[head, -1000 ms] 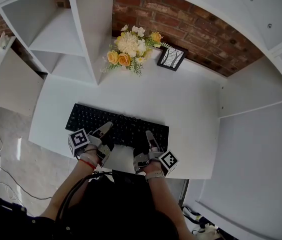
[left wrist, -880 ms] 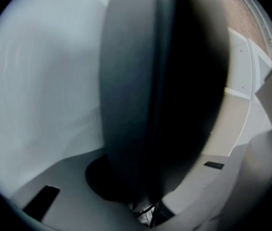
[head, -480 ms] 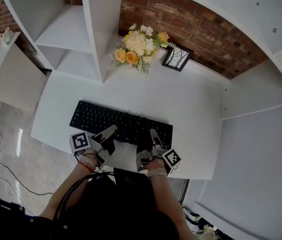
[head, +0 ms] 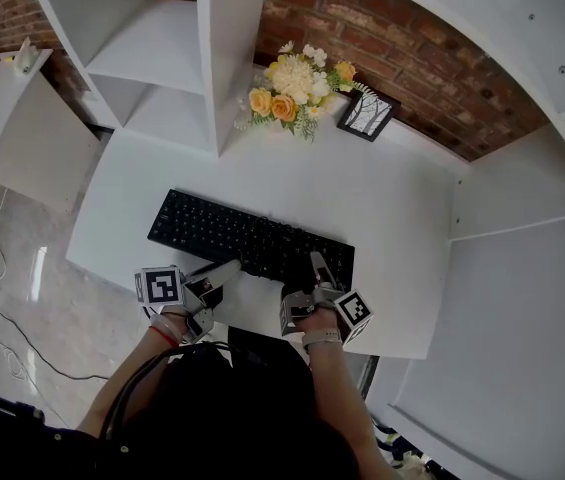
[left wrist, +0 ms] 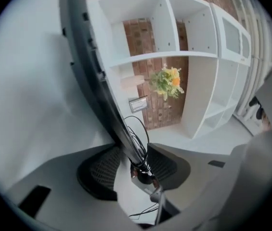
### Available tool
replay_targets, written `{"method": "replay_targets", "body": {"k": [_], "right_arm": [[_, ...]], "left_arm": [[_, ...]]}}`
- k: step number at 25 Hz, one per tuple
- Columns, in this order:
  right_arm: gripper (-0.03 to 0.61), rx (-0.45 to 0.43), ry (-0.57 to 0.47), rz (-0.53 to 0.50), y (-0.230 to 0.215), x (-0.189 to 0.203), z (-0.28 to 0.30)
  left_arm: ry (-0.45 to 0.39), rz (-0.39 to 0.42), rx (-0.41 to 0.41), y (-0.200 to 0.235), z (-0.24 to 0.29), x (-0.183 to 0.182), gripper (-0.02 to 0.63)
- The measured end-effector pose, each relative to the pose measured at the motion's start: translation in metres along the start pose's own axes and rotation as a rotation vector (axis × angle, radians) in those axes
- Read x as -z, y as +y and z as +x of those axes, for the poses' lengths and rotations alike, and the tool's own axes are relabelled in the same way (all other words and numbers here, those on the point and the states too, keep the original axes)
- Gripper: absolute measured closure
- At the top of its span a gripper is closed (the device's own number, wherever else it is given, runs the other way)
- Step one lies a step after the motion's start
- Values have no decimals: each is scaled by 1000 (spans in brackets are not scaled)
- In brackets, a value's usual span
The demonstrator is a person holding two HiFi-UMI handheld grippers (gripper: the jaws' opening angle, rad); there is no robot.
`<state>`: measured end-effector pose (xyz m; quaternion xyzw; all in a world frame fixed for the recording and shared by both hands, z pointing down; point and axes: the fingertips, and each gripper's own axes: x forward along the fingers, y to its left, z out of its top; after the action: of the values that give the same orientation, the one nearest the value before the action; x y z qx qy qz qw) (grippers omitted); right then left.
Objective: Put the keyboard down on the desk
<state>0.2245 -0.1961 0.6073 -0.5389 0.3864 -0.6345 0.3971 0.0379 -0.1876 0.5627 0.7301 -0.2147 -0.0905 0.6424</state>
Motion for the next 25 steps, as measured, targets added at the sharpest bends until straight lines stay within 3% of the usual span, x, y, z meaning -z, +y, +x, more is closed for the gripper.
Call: {"method": "replay_targets", "body": {"k": [8, 12, 14, 17, 25], "right_arm": [[509, 5, -9, -4, -2, -1, 0], [508, 5, -10, -7, -1, -1, 0], [508, 5, -12, -6, 0, 0, 0], [509, 0, -15, -4, -1, -1, 1], [500, -79, 49, -63, 5, -1, 3]], "left_arm": [[222, 417, -150, 4, 1, 26, 477], [287, 671, -293, 11, 0, 25, 486], [293, 770, -374, 16, -2, 21, 536], [268, 813, -431, 20, -3, 17, 620], [236, 779, -422, 17, -2, 12, 621]]}}
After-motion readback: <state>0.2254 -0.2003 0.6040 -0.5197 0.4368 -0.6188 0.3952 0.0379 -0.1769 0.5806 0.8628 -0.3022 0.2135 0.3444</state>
